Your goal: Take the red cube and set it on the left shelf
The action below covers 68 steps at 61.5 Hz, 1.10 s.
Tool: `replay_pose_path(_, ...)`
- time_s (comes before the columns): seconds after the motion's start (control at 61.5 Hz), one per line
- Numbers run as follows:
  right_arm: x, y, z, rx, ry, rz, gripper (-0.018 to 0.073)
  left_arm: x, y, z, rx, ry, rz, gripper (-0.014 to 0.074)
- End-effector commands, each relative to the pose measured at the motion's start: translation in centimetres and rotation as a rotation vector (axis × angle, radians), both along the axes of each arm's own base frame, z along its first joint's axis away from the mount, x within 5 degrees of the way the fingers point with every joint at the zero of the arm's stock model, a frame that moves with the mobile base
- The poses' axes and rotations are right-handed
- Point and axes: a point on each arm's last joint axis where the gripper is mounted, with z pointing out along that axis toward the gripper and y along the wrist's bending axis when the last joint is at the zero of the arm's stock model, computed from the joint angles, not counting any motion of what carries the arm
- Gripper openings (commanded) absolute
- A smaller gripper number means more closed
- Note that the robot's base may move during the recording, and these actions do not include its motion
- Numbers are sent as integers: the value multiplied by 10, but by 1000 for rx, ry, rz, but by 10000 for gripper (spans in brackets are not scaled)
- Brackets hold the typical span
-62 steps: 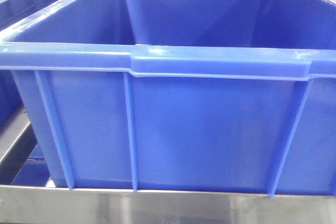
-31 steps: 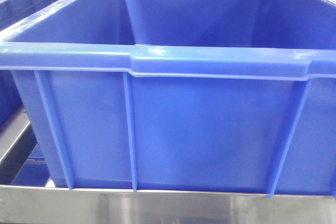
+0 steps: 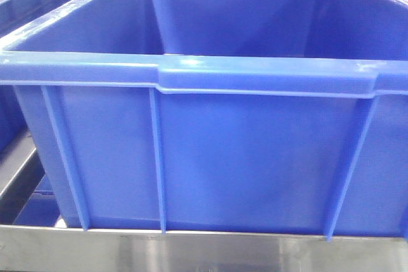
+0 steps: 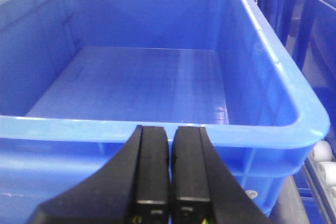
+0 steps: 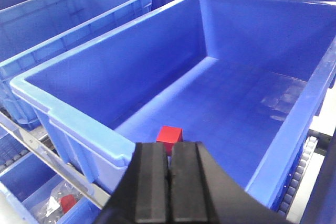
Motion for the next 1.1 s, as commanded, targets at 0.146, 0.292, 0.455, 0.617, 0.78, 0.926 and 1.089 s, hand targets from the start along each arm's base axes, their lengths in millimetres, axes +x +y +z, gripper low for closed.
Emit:
replay_pose_path(0.146,11,-5,-3,26,-95,-214,43,0,-1,1,-7,-80,-10,101)
replay_pose_path(0.292,21,-12,-20,32,-129,-400,43,0,-1,1,-7,-80,-10,101)
replay_pose_path(0.455,25,-19,-41,54,-213,-524,43,0,-1,1,-7,-80,-10,101)
replay_pose_path(0.617,25,-22,-64,95,-256,-573,43,0,-1,1,-7,-80,-10,101)
replay_pose_path(0.78,24,-22,-70,90,-208,-576,43,0,-1,1,-7,-80,-10,101)
replay_pose_path(0.926,23,-23,-70,88,-209,-586,43,0,-1,1,-7,-80,-10,101)
replay_pose_path(1.089,23,-24,-70,86,-212,-612,43,0,-1,1,-7,-80,-10,101)
